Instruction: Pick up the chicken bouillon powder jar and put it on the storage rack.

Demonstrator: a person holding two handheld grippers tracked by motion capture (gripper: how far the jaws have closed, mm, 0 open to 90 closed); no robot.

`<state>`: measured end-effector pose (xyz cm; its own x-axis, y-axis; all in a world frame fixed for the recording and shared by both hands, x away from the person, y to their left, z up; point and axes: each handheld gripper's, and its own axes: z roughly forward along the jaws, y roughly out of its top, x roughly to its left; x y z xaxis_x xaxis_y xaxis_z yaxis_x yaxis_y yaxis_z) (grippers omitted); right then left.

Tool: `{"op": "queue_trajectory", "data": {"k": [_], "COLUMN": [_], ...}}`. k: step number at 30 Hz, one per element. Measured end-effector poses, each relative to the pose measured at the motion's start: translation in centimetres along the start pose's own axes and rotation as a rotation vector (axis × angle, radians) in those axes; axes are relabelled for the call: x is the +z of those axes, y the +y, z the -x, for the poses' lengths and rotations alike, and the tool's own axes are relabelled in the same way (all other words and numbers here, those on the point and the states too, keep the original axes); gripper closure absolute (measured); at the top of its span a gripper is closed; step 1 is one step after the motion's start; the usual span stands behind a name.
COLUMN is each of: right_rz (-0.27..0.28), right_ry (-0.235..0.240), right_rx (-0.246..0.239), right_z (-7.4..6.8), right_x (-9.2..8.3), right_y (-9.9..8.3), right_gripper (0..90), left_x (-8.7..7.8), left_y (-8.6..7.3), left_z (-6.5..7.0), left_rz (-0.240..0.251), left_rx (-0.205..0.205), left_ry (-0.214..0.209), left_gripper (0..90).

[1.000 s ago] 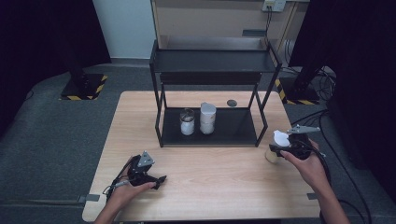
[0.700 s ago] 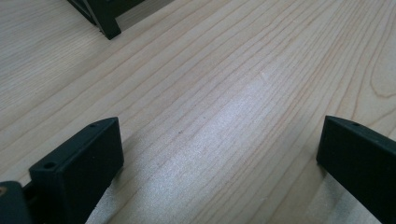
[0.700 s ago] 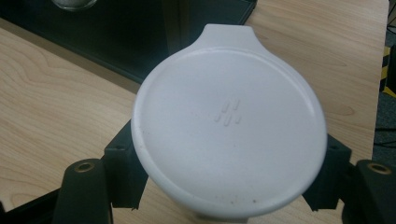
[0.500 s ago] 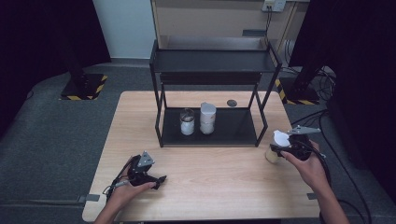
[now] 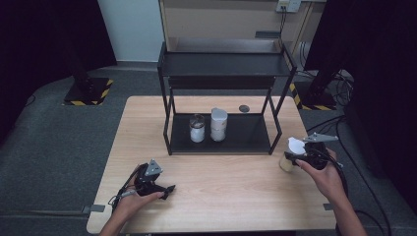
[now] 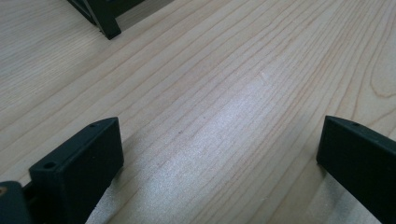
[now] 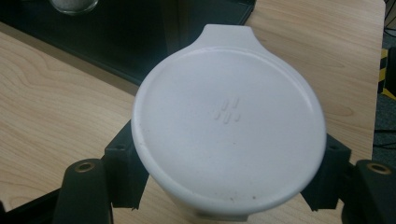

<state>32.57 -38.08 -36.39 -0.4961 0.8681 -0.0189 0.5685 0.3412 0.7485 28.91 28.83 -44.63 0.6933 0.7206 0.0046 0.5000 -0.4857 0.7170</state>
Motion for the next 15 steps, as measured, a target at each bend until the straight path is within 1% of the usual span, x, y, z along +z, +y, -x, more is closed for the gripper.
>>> {"op": "queue_trajectory", "data": {"k": [15], "right_rz": [0.004], "right_ry": [-0.009], "right_rx": [0.007], "right_z": [-0.25], "right_x": [-0.01], "right_y": [-0.10], "right_gripper": [30.9], "left_x": [0.00], "left_y": [0.00], "left_z": [0.00], "left_rz": [0.000], "left_rx": [0.000], "left_ry": [0.000], "left_gripper": [0.0]}}
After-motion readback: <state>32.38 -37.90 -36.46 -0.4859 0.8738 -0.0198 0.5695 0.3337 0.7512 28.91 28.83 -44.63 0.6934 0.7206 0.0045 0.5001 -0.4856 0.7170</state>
